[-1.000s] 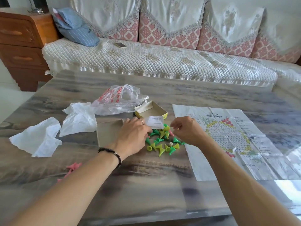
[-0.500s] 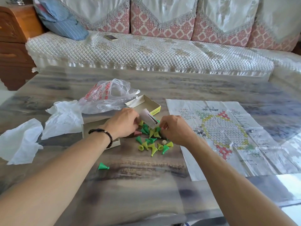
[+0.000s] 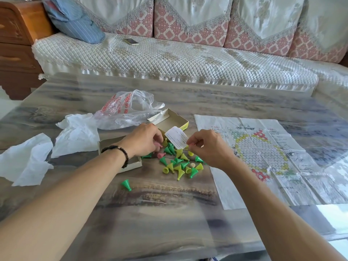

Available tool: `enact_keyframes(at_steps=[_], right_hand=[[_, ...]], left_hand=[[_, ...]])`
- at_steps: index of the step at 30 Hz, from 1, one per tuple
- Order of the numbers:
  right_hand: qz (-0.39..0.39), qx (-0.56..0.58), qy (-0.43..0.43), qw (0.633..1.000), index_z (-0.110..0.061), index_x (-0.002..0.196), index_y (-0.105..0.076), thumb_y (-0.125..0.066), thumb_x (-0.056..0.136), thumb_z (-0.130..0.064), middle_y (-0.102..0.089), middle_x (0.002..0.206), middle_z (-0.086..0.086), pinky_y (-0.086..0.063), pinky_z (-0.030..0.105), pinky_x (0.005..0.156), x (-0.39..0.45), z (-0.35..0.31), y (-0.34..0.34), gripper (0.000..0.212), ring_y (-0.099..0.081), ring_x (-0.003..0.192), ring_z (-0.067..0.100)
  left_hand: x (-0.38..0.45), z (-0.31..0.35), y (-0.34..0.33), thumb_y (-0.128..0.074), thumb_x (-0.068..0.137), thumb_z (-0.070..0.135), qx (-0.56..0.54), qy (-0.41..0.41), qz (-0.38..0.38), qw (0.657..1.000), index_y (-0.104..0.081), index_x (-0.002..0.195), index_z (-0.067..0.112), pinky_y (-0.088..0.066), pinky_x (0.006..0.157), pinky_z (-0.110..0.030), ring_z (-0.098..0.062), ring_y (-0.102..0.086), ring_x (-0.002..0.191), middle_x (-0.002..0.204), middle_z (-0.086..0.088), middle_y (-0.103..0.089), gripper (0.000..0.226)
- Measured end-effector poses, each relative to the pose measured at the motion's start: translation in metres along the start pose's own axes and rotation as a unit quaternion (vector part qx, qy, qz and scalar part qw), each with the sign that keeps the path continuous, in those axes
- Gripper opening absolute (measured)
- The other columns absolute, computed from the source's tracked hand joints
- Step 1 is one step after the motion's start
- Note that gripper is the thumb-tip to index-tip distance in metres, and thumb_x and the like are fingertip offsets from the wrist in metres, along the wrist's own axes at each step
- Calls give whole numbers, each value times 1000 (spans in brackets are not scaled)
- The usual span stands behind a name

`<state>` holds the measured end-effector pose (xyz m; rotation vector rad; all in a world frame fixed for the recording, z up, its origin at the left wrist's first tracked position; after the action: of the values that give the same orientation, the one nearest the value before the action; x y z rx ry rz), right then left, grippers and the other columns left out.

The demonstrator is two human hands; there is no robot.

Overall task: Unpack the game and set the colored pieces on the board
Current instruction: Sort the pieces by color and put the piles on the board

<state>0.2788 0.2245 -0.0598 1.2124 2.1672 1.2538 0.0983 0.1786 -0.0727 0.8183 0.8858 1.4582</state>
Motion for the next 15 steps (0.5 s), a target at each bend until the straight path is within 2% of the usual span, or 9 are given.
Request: enact_keyframes(at_steps=[3, 6, 8, 11, 13, 15], right_hand=[[-17, -18, 28, 999, -13, 93, -74, -60, 84, -8, -66, 83, -5, -44, 17, 66, 1, -21, -9, 17, -60, 77, 10], [-28, -40, 76, 996, -15, 100, -74, -53, 84, -4, -68, 89, 1, -46, 26, 72, 3, -43, -25, 29, -59, 78, 16], [-56, -60, 103, 991, -18, 101, -75, -51, 83, -3, -65, 85, 6, -45, 31, 71, 7, -55, -38, 33, -56, 78, 20], [-96, -112, 112, 983, -21, 101, -76, -57, 84, -12, -62, 86, 5, -45, 28, 74, 16, -62, -53, 27, -49, 82, 19], [-103, -127, 110, 980, -21, 90, -77, -60, 83, -18, -64, 81, 2, -51, 38, 78, 20, -65, -58, 19, -53, 80, 21], [-105, -141, 111, 978, -20, 81, -77, -61, 81, -20, -66, 73, 0, -53, 42, 75, 22, -66, -63, 15, -55, 75, 20]], left_hand=[[-2, 0, 1, -77, 81, 16, 13, -6, -12, 1000, -74, 94, 18, -29, 56, -7, 0, -49, 73, 86, 9, -56, 13], [-4, -3, 2, -76, 81, 16, 20, -6, -10, 1000, -74, 92, 18, -38, 65, -17, -8, -55, 82, 92, 6, -60, 11], [-6, -7, 3, -74, 82, 15, 11, -6, -8, 1000, -73, 89, 20, -42, 70, -21, -11, -60, 87, 91, 6, -64, 9], [-8, -12, 4, -72, 82, 12, 2, -15, 3, 1000, -74, 90, 21, -40, 66, -16, -8, -61, 84, 92, 7, -69, 12], [-9, -16, 7, -71, 82, 12, -11, -16, 26, 999, -74, 92, 22, -38, 63, -12, -7, -59, 80, 95, 6, -70, 15], [-11, -19, 12, -72, 81, 9, -45, -11, 58, 997, -75, 93, 20, -38, 59, -7, -3, -58, 74, 91, 6, -70, 16]])
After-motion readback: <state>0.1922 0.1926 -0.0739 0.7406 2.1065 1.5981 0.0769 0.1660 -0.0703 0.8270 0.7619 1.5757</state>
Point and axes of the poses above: each hand's wrist, its own x-axis towards the middle knuckle, its own y-axis out of the back of the hand, z = x × y, the point moved 6 cm from there along x, towards the middle knuckle
